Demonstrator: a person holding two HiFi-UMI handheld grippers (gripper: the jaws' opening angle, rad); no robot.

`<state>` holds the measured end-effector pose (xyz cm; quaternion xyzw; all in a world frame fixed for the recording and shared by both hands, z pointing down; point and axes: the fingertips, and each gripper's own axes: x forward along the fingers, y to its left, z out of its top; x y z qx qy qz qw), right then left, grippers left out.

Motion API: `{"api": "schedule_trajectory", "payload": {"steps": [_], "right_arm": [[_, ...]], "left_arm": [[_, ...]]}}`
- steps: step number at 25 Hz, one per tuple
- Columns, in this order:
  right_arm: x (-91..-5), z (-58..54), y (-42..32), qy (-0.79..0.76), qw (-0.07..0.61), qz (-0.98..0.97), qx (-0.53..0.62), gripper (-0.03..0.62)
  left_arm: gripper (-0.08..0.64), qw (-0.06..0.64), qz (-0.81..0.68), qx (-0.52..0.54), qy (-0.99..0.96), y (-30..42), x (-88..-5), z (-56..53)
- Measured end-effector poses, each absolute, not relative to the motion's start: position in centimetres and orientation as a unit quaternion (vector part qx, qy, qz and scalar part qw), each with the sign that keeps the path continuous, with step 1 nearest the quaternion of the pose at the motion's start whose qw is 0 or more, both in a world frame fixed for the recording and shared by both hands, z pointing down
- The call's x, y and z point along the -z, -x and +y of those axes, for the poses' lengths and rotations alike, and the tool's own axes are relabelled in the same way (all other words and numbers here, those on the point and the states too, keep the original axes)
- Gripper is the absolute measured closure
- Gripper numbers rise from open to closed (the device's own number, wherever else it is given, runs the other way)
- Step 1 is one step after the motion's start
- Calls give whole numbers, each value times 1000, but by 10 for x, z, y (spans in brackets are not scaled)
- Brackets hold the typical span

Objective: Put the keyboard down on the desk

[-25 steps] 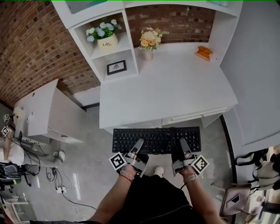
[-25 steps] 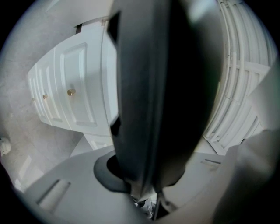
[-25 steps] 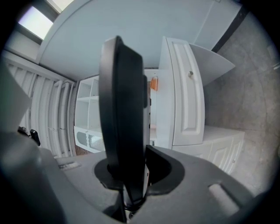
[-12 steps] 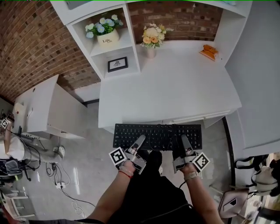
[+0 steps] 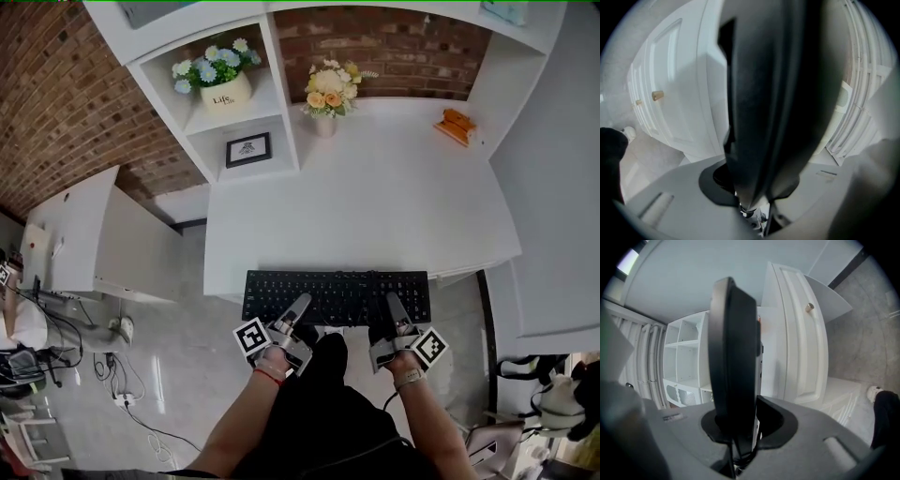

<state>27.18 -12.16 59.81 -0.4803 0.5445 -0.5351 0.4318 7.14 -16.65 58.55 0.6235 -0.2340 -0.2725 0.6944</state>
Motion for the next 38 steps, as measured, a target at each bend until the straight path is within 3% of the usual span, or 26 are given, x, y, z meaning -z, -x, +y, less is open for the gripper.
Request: {"api": "schedule_trajectory", "payload": {"steps": [38], "right_arm": [[-622, -331, -314, 486, 378, 497, 611, 529]], "left_arm": [[479, 725, -296, 268, -562, -112, -617, -360]]}}
